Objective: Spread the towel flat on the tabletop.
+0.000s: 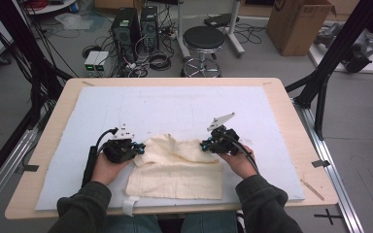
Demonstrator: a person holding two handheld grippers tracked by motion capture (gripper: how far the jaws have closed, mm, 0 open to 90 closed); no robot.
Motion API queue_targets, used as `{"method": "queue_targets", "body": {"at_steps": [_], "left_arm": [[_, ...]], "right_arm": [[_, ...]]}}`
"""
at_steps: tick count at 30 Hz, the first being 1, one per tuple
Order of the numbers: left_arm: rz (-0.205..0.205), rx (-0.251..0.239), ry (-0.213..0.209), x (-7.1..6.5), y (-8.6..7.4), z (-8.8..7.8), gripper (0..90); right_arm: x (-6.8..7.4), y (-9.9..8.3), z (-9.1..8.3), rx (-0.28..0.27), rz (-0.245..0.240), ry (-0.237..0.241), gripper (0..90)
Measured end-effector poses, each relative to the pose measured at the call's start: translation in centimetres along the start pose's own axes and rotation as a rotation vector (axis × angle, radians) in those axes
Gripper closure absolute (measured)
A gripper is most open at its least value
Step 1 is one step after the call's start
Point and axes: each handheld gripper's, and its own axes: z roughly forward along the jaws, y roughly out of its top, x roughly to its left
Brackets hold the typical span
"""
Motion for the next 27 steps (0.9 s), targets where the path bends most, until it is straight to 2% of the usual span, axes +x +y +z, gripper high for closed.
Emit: {"method": "queue_targets", "body": {"at_steps": [3, 5, 6, 8, 9, 10, 11, 12, 13, 15, 18, 22, 23, 25, 27], "left_arm": [[-0.029, -0.028, 0.043, 0.6, 0.4, 0.2, 86.7], [-0.041, -0.049, 0.078, 1.2, 1.0, 0.5, 86.6], [-0.043, -0.054, 0.104, 1.6, 1.5, 0.8, 86.7], [-0.074, -0.091, 0.154, 2.8, 2.9, 1.6, 86.4], [-0.074, -0.100, 0.201, 3.2, 3.6, 2.2, 83.5], [-0.088, -0.082, 0.241, 3.6, 4.2, 2.7, 71.0], [-0.112, -0.063, 0.243, 4.0, 4.5, 3.0, 63.5], [-0.130, -0.078, 0.233, 4.2, 4.5, 3.1, 62.5], [-0.130, -0.073, 0.226, 4.3, 4.4, 3.0, 62.6], [-0.102, -0.051, 0.209, 4.1, 3.9, 2.9, 62.5], [-0.100, -0.032, 0.182, 3.9, 3.0, 2.3, 61.9], [-0.075, -0.051, 0.146, 2.9, 2.0, 0.7, 59.9], [-0.071, -0.052, 0.133, 2.7, 1.7, 0.3, 59.5], [-0.050, -0.053, 0.116, 2.0, 1.1, -0.5, 56.8], [-0.039, -0.063, 0.102, 1.4, 0.5, -1.3, 55.9]], "right_arm": [[-0.8, 0.3, -0.7, -0.033, 0.003, -0.037, 84.2], [-1.6, 0.6, -1.1, -0.033, 0.015, -0.070, 84.3], [-2.1, 0.8, -1.2, -0.043, 0.022, -0.090, 84.5], [-3.5, 1.7, -1.4, -0.051, 0.019, -0.147, 84.6], [-4.4, 2.4, -1.5, -0.052, 0.032, -0.187, 83.0], [-5.3, 2.9, -1.7, -0.075, 0.050, -0.243, 72.6], [-6.2, 3.2, -1.7, -0.097, 0.084, -0.269, 67.2], [-6.8, 3.3, -1.8, -0.119, 0.111, -0.261, 67.1], [-7.1, 3.2, -1.8, -0.127, 0.111, -0.261, 66.2], [-6.9, 2.9, -1.6, -0.114, 0.127, -0.225, 63.6], [-6.1, 1.9, -1.1, -0.089, 0.106, -0.194, 61.7], [-4.4, 1.3, -0.9, -0.050, 0.087, -0.114, 57.8], [-3.8, 1.3, -1.1, -0.049, 0.068, -0.107, 57.5], [-2.5, 1.0, -1.8, -0.112, 0.045, -0.096, 57.3], [-1.4, 0.6, -2.2, -0.108, 0.032, -0.059, 55.6]]}}
